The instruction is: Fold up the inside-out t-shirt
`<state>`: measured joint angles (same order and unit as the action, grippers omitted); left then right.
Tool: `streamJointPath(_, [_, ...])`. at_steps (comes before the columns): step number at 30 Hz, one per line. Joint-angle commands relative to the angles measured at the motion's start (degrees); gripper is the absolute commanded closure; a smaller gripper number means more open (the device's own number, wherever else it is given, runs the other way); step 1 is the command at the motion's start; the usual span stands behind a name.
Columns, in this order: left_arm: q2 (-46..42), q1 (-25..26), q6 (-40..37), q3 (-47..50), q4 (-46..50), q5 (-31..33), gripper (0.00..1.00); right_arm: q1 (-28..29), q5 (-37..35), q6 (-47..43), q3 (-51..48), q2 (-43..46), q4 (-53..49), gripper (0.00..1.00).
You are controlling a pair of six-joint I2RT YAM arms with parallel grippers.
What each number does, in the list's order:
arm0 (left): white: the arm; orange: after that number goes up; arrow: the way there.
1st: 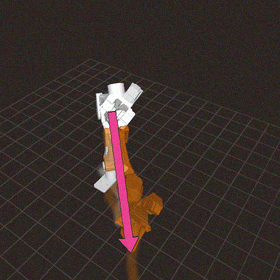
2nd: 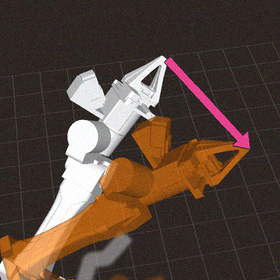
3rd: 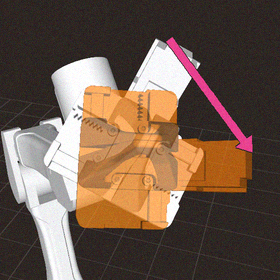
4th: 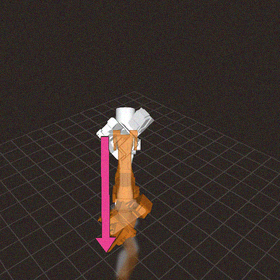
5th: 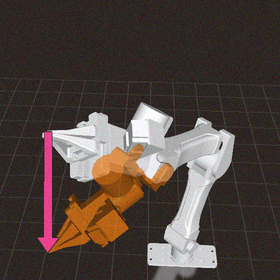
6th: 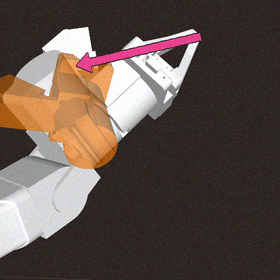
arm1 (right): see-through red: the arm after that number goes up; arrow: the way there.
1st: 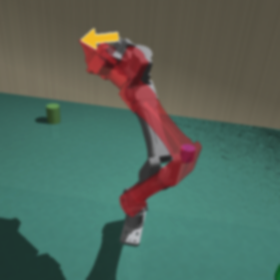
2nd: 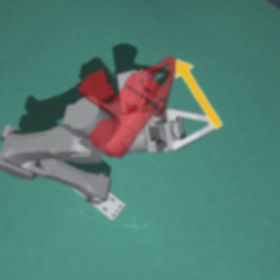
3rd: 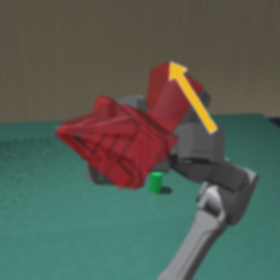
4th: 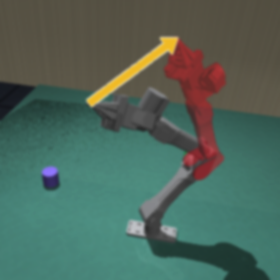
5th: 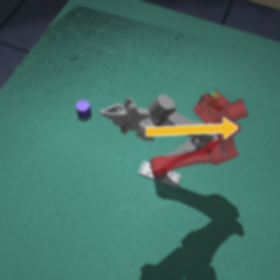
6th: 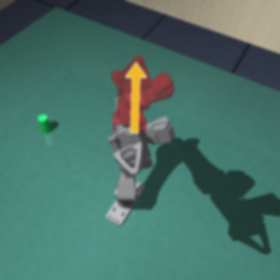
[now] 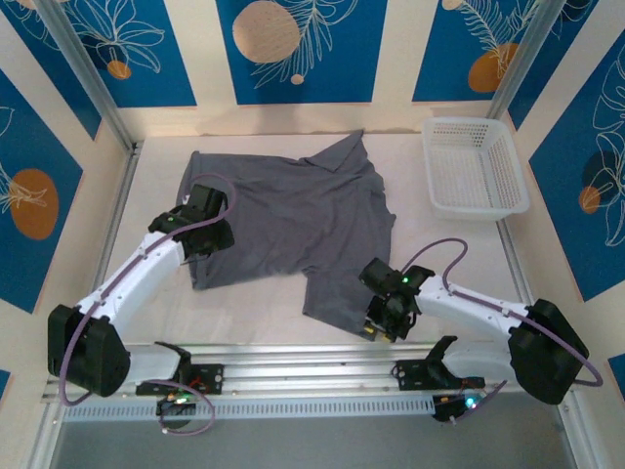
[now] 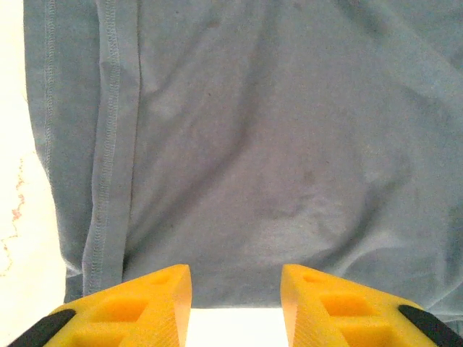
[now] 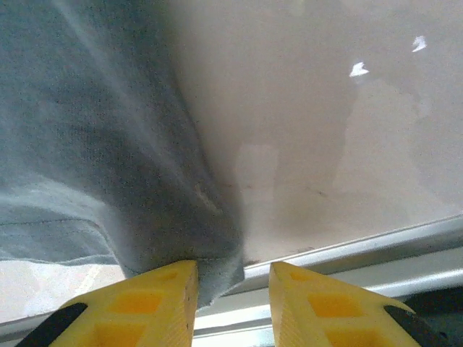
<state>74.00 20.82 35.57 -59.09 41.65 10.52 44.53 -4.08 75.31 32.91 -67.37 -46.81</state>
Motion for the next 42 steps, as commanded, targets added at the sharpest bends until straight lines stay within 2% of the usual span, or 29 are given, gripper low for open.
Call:
streamJointPath(1, [0.5,0.5,-0.4,-1.0,1.7,1.2,0.63,0.4,0.7,1.6,-1.9,-2.0,1.6,0.69])
streamJointPath(3, [0.5,0.5,-0.5,-0.9,1.8,1.4,0.62,0.7,0.9,1.6,-2.2,-2.8,2.1,0.68])
streamJointPath(5, [0.5,0.5,-0.6,-0.6,1.8,1.7,0.62,1.0,0.8,1.6,-2.2,-3.8,2.4,0.62])
streamJointPath(7, [0.5,0.5,-0.5,-0.4,1.8,1.8,0.62,1.2,0.8,1.2,-2.1,-4.7,3.2,0.61])
streamJointPath(10, [0.5,0.5,-0.2,-0.2,1.6,1.7,0.62,1.3,0.3,0.7,-1.8,-6.0,4.6,0.68])
streamJointPath(16, [0.6,0.5,-0.3,-0.3,1.7,1.8,0.62,1.4,0.1,0.0,0.5,-8.6,5.6,0.92])
streamJointPath(20, [0.6,0.5,-0.3,-0.2,1.9,1.9,0.62,1.5,-0.4,0.5,1.0,-9.2,5.3,1.0])
streamJointPath(24, [0.6,0.4,1.6,-0.4,4.0,3.4,0.61,1.4,-3.1,-0.2,4.3,-5.2,0.4,1.0])
streamJointPath(27, [-0.2,-0.6,4.8,-0.3,9.4,6.1,0.6,1.2,-11.5,0.5,8.8,3.1,-5.3,1.0])
streamJointPath(29, [-1.3,-2.4,6.4,1.8,11.6,5.3,0.6,-0.8,-14.0,0.5,10.1,8.1,-5.2,1.0])
streamJointPath(31, [-2.3,-3.7,8.5,4.9,12.8,4.7,0.6,-3.9,-13.6,-0.5,11.2,10.7,-3.6,1.0])
streamJointPath(36, [-2.0,-4.0,13.2,10.9,14.3,4.1,0.64,-7.0,-12.7,-4.1,15.8,8.9,0.2,1.0])
streamJointPath(42, [6.0,-0.6,14.8,10.5,14.9,7.5,0.64,-7.2,-11.2,-6.6,19.5,4.6,1.0,1.0])
